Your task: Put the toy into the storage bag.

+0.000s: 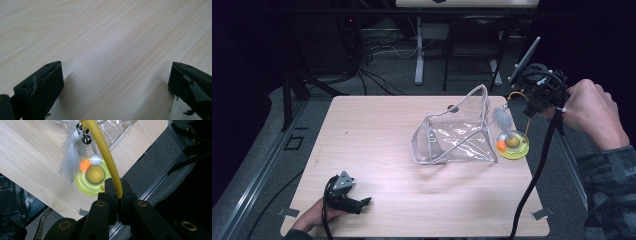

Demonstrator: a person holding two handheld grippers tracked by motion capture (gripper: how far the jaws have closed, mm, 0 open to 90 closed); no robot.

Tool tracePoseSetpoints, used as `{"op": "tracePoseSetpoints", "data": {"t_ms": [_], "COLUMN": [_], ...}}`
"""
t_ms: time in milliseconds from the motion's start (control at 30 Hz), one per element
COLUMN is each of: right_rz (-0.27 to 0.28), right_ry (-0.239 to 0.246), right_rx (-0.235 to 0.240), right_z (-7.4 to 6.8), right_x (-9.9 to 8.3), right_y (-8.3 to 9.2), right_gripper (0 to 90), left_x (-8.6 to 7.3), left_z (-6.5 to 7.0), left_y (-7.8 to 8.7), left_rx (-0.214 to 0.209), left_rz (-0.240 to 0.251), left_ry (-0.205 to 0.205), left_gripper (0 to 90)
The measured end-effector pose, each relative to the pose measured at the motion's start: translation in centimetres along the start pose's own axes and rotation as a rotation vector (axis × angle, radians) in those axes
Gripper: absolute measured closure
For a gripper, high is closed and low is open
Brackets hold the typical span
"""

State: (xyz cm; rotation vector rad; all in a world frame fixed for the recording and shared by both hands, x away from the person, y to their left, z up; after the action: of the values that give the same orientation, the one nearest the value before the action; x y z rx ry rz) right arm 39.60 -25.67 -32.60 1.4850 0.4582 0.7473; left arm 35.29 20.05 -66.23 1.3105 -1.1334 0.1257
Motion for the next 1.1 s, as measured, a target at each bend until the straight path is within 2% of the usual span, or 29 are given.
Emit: {"op": "tracePoseSetpoints", "data": {"t_ms": [467,867,1100], "right_rz": [0.000,0.024,0.009], "right_ry": [0.019,0.021,0.036], "right_rx": [-0.020,-0.039,-0.051], "right_z": [0.0,-0.1,-0.4], "right_x": [1.1,2.3,3.0], "right_y": [2.0,3.9,4.7], "right_gripper": [87.6,87.5,87.5], "left_x": [0.0,0.0,0.0], "left_z": [0.0,0.0,0.0], "left_y": [0.0,0.0,0.0], "left_rx": [0.000,0.001,0.001], "left_rz": [0.000,0.000,0.000], "left_ry": [0.003,0.003,0.003], "left_gripper": [0.0,0.0,0.0]}}
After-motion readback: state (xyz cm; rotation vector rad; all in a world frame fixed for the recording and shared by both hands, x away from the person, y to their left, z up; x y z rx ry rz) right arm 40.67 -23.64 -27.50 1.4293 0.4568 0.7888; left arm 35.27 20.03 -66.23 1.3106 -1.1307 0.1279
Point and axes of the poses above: each handheld gripper's, and its own axes: y roughly backward along the jaws, x roughly out of its top, z roughly to its right, the point moved 10 cm from there along -y, roughly forward along the jaws, and after that the axes turned 13 degrees about x, right-handed, at the moved point
